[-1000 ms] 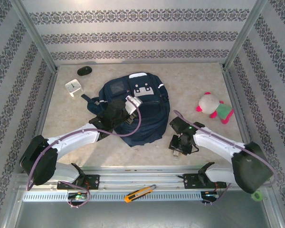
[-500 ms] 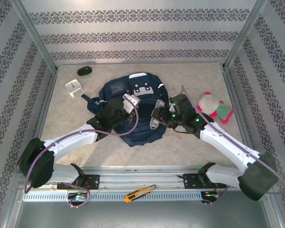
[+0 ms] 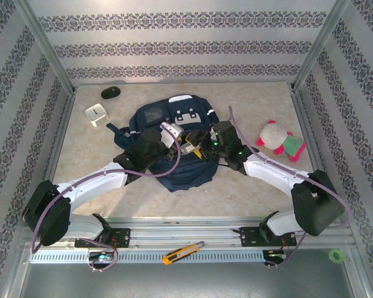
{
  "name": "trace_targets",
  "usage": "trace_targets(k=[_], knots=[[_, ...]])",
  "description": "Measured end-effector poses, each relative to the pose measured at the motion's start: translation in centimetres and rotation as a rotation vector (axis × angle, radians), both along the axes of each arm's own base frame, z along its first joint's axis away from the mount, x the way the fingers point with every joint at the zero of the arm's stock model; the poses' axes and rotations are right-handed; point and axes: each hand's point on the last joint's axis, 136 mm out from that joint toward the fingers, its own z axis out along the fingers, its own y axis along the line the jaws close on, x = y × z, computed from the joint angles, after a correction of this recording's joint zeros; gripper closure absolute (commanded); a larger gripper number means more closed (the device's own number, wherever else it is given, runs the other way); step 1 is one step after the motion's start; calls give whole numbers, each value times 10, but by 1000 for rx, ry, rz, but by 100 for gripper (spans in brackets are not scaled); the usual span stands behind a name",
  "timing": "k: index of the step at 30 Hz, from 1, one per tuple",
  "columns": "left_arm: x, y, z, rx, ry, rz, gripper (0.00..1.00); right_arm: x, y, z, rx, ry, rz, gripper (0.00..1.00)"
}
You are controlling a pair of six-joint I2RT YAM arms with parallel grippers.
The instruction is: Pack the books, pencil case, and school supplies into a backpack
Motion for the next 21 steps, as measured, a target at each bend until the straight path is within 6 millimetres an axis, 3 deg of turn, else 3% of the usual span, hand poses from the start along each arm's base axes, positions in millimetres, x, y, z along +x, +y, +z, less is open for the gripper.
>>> trace_targets(k=[9, 21], knots=[[0, 0, 0, -3, 1, 2, 96, 1, 1, 0, 36, 4, -18, 34], [0, 0, 0, -2, 1, 1, 96, -25, -7, -10, -17, 42, 61, 36]])
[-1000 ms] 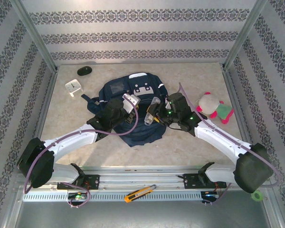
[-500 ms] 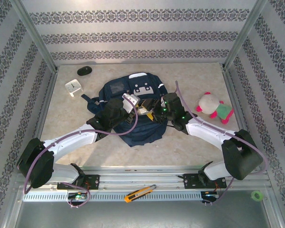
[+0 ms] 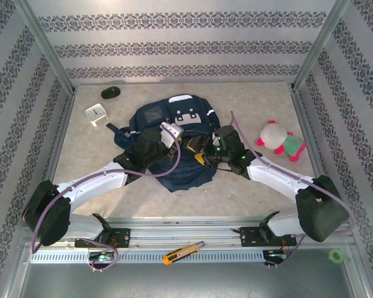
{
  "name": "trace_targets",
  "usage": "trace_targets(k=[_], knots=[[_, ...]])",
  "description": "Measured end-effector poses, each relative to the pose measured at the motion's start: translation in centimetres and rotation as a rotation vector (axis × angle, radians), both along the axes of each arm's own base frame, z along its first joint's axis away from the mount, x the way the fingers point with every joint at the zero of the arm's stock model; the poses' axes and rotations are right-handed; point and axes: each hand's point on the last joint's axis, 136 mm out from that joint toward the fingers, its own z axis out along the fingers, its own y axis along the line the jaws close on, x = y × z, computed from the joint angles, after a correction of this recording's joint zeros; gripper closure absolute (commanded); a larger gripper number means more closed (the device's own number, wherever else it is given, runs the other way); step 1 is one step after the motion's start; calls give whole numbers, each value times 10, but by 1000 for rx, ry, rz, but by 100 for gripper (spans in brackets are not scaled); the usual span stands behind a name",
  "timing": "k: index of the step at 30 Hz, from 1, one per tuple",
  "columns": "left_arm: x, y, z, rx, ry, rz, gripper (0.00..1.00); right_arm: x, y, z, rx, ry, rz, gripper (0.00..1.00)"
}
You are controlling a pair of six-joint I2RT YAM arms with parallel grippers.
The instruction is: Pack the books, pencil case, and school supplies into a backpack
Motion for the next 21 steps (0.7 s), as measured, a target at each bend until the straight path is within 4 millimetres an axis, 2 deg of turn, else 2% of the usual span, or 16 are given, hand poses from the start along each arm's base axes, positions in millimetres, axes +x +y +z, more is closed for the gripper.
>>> trace_targets(k=[4, 9, 15, 18, 21], knots=[[0, 0, 0, 0, 0, 0, 96, -5, 1, 4, -5, 4, 52, 36], [0, 0, 0, 3, -2, -1, 96, -12, -5, 20, -13, -21, 106, 51], [0, 0, 0, 3, -2, -1, 96, -7, -43, 41, -44, -59, 58, 60], [0, 0, 0, 3, -2, -1, 96, -1, -59, 38, -78, -54, 33, 66], [0, 0, 0, 3, -2, -2, 96, 2, -69, 26, -121, -28, 19, 68]])
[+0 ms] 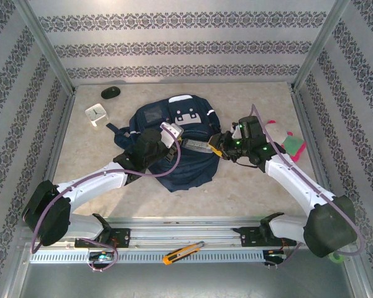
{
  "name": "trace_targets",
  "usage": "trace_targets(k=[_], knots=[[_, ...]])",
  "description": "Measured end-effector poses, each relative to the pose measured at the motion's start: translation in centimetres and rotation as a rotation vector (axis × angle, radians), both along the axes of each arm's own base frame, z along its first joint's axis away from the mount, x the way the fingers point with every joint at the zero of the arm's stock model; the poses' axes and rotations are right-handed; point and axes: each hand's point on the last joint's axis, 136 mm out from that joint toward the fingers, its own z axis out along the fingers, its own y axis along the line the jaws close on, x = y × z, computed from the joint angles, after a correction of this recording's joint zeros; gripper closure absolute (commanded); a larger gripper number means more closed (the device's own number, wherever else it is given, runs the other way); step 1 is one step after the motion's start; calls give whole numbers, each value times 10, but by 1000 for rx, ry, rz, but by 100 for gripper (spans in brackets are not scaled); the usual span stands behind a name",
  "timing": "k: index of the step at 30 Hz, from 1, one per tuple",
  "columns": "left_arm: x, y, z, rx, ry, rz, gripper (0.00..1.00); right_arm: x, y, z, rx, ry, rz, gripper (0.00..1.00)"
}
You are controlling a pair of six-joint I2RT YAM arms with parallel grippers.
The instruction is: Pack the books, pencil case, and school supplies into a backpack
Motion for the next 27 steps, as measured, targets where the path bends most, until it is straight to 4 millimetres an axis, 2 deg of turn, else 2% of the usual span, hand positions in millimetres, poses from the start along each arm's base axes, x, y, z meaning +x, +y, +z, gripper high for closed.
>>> trace_targets(k=[2, 4, 5, 6, 10, 13, 17, 24, 25, 27], knots=[[0, 0, 0, 0, 0, 0, 96, 1, -2, -9, -29, 19, 1, 65], [0, 0, 0, 0, 0, 0, 96, 3, -4, -17, -60, 34, 2, 50], [0, 0, 0, 0, 0, 0, 96, 4, -4, -21, -73, 41, 3, 45], [0, 0, 0, 0, 0, 0, 96, 4, -5, -22, -83, 42, 5, 44], [0, 0, 0, 0, 0, 0, 96, 8, -3, -25, -105, 36, 14, 62], [0, 0, 0, -1, 1, -3, 96, 14, 2, -26, -108, 34, 20, 70], [-1, -1, 0, -2, 1, -7, 96, 29, 18, -29, -104, 21, 44, 76], [0, -1, 0, -7, 4, -5, 95, 52, 62, -31, -46, -34, 97, 77], [0, -1, 0, -9, 6, -3, 93, 54, 66, -31, -39, -44, 101, 74], [0, 0, 0, -16, 10, 3, 90, 54, 69, -29, -34, -57, 109, 63]])
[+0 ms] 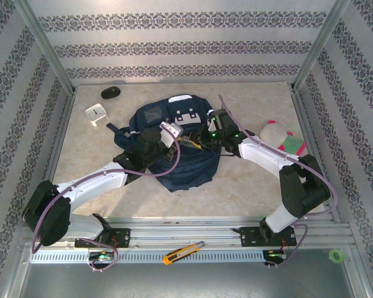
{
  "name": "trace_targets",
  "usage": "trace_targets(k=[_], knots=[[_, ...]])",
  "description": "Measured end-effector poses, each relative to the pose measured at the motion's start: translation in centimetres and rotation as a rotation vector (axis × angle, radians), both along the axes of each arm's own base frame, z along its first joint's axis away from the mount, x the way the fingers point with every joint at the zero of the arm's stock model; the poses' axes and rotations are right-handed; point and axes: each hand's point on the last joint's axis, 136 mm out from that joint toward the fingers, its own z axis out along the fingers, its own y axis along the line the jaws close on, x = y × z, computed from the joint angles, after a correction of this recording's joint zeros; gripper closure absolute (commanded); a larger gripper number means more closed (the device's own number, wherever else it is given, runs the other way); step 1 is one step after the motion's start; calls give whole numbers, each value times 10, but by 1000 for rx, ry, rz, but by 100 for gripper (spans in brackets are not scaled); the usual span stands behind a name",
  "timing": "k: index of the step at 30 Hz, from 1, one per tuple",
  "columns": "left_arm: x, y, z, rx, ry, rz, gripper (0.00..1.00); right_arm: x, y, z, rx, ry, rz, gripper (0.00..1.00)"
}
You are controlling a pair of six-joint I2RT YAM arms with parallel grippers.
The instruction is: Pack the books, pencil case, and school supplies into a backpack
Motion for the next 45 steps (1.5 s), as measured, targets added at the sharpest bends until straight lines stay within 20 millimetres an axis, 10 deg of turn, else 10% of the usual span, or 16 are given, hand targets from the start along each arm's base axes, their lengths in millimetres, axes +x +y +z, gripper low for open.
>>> trace_targets(k=[4, 9, 11, 18, 24, 33, 41, 45], knots=[[-1, 0, 3, -34, 16, 7, 74, -11, -11, 13, -4, -62, 6, 48], [0, 2, 21, -115, 48, -21, 11, -37, -35, 54, -6, -226, 15, 42], [6, 19, 26, -132, 79, -20, 0, -44, -40, 70, -8, -290, 28, 41], [-5, 79, 19, 129, 70, -165, 0, -64, -26, 69, -87, -396, 169, 40], [-43, 85, -25, 480, 3, -491, 7, -76, -15, 58, -136, -440, 253, 41], [-36, 90, -86, 670, -40, -640, 15, -75, -30, 22, -181, -353, 202, 40], [-13, 82, -97, 680, -110, -623, 49, -76, -64, -25, -203, -193, 76, 40], [-13, 79, -98, 655, -99, -631, 89, -74, -71, -38, -207, -162, 46, 40]])
